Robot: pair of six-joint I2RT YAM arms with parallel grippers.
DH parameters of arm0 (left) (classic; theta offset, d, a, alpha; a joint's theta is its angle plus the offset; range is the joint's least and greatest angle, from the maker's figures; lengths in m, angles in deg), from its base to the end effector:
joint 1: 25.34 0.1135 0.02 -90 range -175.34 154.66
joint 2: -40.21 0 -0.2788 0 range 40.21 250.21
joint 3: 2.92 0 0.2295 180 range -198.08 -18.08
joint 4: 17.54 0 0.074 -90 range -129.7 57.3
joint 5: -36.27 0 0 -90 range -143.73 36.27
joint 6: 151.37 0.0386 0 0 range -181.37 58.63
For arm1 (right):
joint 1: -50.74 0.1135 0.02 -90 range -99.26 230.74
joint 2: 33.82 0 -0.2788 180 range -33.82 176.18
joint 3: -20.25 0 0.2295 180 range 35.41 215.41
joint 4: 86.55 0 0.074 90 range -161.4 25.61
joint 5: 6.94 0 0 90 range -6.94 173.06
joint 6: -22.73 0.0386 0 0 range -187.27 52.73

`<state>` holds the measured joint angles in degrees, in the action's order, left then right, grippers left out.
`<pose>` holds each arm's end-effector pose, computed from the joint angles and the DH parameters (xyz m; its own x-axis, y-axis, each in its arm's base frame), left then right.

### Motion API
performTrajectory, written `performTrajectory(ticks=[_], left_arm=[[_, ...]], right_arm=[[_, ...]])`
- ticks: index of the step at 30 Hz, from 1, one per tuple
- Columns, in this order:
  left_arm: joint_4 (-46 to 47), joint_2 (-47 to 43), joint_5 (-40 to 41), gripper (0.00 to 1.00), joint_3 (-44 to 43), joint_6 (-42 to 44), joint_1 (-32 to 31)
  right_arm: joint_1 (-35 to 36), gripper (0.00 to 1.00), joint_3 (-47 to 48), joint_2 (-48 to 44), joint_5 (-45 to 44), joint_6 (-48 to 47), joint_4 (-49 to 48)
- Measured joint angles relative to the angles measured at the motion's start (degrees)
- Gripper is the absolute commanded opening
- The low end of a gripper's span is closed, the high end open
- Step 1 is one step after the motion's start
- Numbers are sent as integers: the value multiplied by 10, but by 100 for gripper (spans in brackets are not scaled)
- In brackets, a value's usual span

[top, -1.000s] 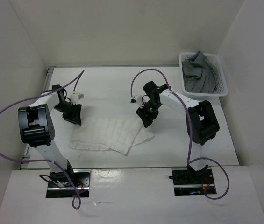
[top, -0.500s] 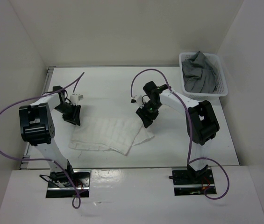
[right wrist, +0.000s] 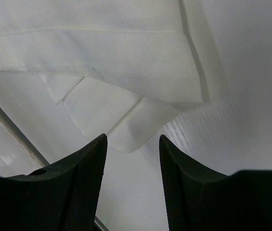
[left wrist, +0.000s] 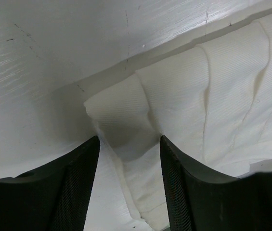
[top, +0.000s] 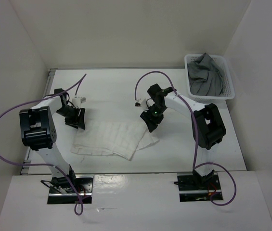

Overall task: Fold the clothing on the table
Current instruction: Fold the skirt

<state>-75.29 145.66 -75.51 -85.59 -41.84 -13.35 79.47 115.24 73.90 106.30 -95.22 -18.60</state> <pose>0.3199 0.0533 0.1850 -0.9539 0.1148 -0.2774 0.1970 0.9365 -0.2899 0.2965 0.1799 0.2205 -0.5311 -0.7823 -0.3256 -0.8452 0.4623 0.2681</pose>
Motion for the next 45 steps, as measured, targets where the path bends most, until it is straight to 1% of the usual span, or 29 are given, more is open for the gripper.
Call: performTrajectory(ticks=[2,4,5,8,9,11,12,17,24,27,31,35,37,41,45], left_arm=[[0,0,0,58,0,0,0],[1,1,0,49,-1,0,0],[3,3,1,38,-1,0,0],[10,7,4,25,-1,1,-1],[11,9,4,14,-1,0,-1],[12,12,3,2,-1,0,-2],[12,14,0,0,-1,-1,-2],[13,16,-9,0,-1,-3,-3],[7,28,-20,0,-13,-20,-3],[4,34,-22,0,-20,-32,-3],[3,37,-19,0,-24,-48,-6],[2,41,-14,0,-30,-64,-7],[2,43,-10,0,-34,-68,-9],[4,53,-3,0,-51,-82,-10],[9,61,2,0,-63,-97,-11]], right_arm=[[0,53,0,0,0,0,0],[0,53,0,0,0,0,1],[0,53,0,0,0,0,1],[0,53,1,0,0,0,2],[0,53,1,0,0,0,3],[0,53,1,0,0,0,3],[0,53,1,0,0,0,4],[0,53,9,0,12,0,10],[1,53,38,1,84,-4,40],[12,53,39,2,98,-5,45],[61,53,38,9,103,-7,47],[120,53,31,14,90,-4,39],[150,53,30,15,69,1,33],[203,57,30,17,17,14,8],[249,57,32,33,-17,22,-9]])
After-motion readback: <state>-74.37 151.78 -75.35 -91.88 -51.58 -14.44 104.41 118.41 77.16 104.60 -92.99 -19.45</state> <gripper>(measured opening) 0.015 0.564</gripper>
